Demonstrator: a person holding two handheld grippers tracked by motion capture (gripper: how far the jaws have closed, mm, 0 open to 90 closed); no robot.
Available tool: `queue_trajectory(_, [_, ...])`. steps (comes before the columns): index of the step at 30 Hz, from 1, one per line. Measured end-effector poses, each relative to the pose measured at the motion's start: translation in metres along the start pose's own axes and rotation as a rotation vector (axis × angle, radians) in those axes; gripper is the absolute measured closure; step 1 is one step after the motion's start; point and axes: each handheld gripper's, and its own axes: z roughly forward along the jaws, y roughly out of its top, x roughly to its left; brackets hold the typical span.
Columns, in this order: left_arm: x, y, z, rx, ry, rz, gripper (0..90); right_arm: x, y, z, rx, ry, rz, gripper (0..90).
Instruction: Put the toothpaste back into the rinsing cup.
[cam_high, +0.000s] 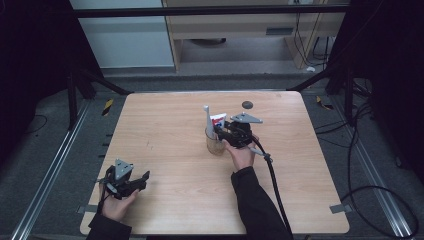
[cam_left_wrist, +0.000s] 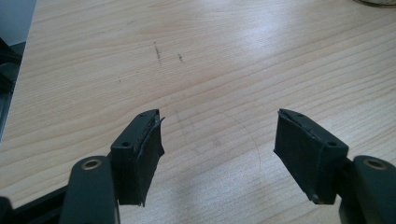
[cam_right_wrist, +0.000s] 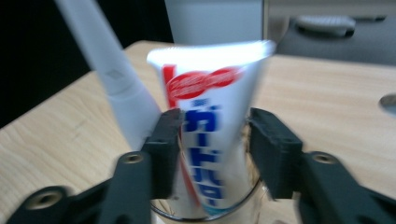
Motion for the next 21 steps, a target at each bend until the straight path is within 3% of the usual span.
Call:
queue_trajectory(5, [-0.001,0.000,0.000,0.000,-0.001,0.001,31.0,-0.004,0.009,-0.014,-0.007,-0.001,0.007,53.2])
queue_trajectory(10, [0.000,0.000,0.000,0.001,-0.001,0.000,31.0,-0.009,0.009,-0.033,0.014,-0.028,-0.024,46.6])
queue_trajectory(16, [-0.001,0.000,0.000,0.005,-0.003,-0.002,31.0,-0.022,0.002,-0.057,0.035,-0.002,-0.023,27.0])
queue_trajectory(21, [0.000,-0.001,0.000,0.008,-0.005,-0.005,30.6,-0.033,-0.015,-0.078,0.101,-0.025,-0.095,16.7])
